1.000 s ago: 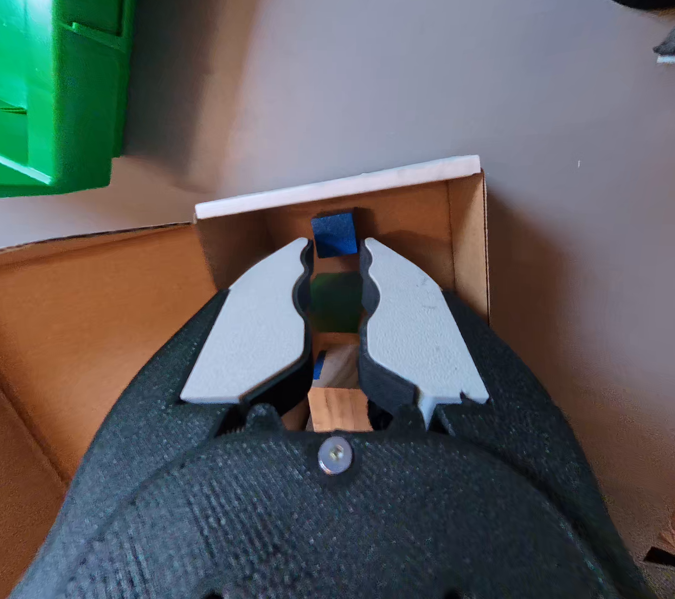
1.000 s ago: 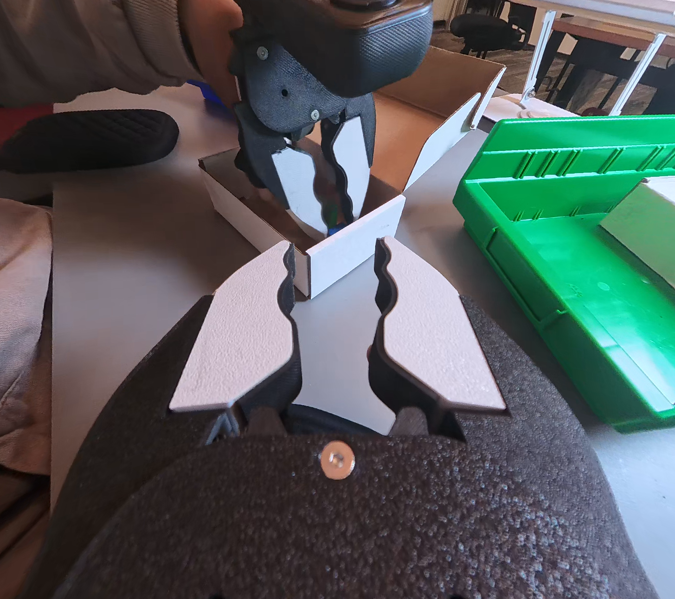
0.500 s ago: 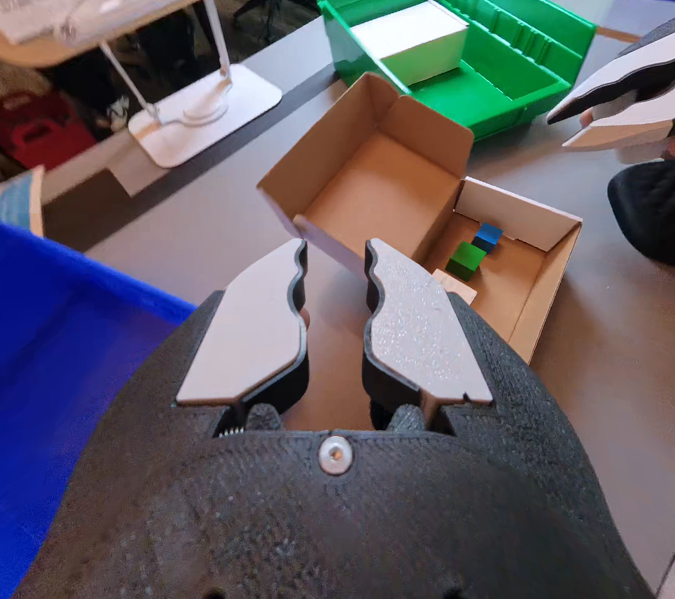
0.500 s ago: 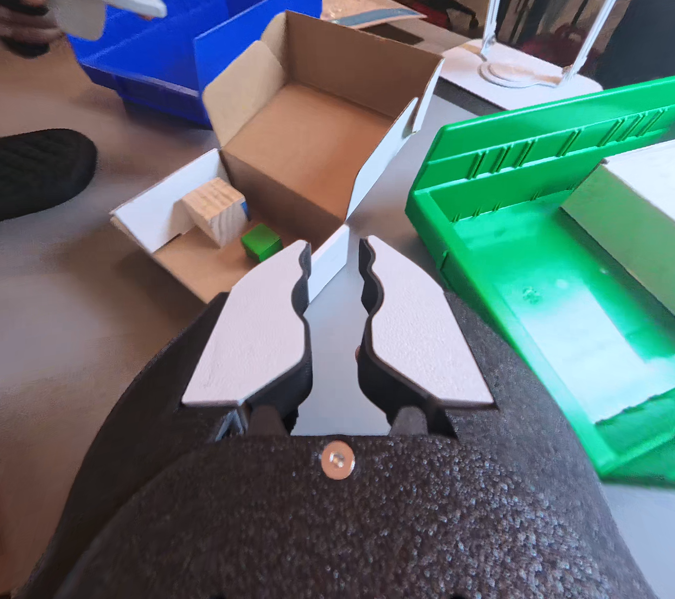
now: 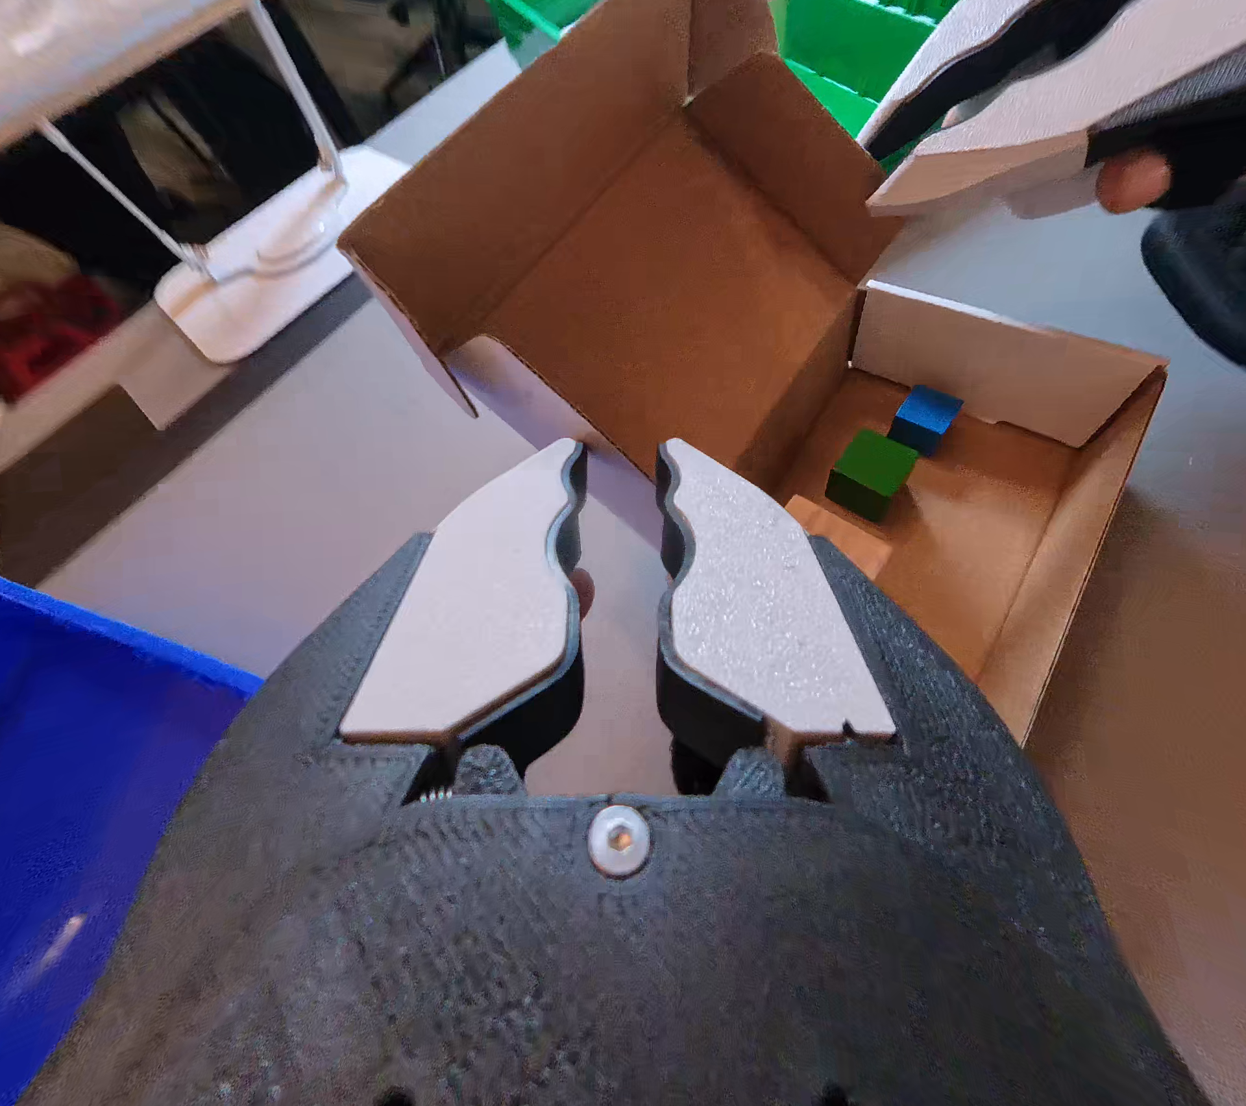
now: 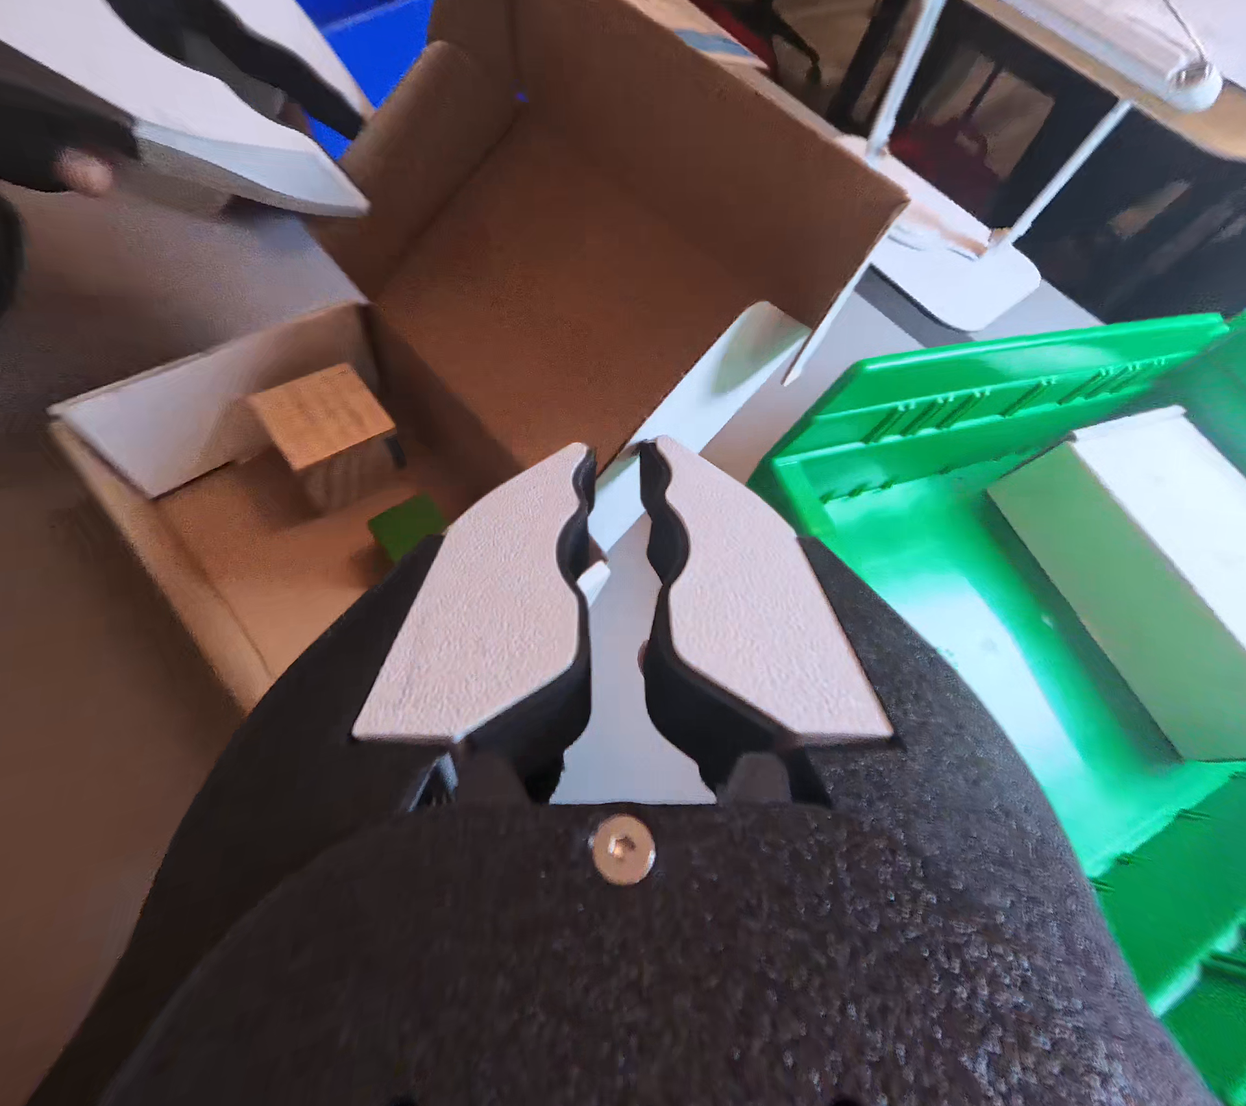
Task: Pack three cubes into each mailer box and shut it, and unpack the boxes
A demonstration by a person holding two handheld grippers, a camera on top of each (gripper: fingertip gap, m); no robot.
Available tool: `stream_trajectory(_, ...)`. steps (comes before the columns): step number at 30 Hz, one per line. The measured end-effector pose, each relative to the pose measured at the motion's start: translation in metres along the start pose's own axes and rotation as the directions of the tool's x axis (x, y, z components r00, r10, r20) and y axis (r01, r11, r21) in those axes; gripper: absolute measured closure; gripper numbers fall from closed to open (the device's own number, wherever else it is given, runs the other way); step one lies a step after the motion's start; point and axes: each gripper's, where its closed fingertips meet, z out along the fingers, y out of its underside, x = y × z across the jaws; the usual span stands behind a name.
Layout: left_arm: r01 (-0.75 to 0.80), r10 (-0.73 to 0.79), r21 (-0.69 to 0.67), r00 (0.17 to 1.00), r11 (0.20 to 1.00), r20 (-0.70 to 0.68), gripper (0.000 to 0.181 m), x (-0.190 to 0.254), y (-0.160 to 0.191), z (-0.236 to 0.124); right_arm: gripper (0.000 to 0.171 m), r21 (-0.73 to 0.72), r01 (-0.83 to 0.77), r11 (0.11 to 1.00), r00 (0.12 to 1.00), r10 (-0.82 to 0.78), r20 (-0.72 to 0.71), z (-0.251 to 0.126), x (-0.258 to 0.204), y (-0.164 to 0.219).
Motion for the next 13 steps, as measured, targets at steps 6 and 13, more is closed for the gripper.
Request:
stream_trajectory(6,-0.229,0.239,0.129,0.969,0.965,-0.064,0.165,0.054,0.021,-0.033,0.158,0.003,0.017,1.000,0.984,-0.017,0.178,-0.036,-0.053,0.028)
stream_trajectory(13,-0.158,0.192,0.125,0.919,0.979,-0.344,0.141,0.076,0.046,-0.067,0.127,-0.038,0.085,0.996,0.921,-0.064,0.384,-0.073,-0.072,0.048)
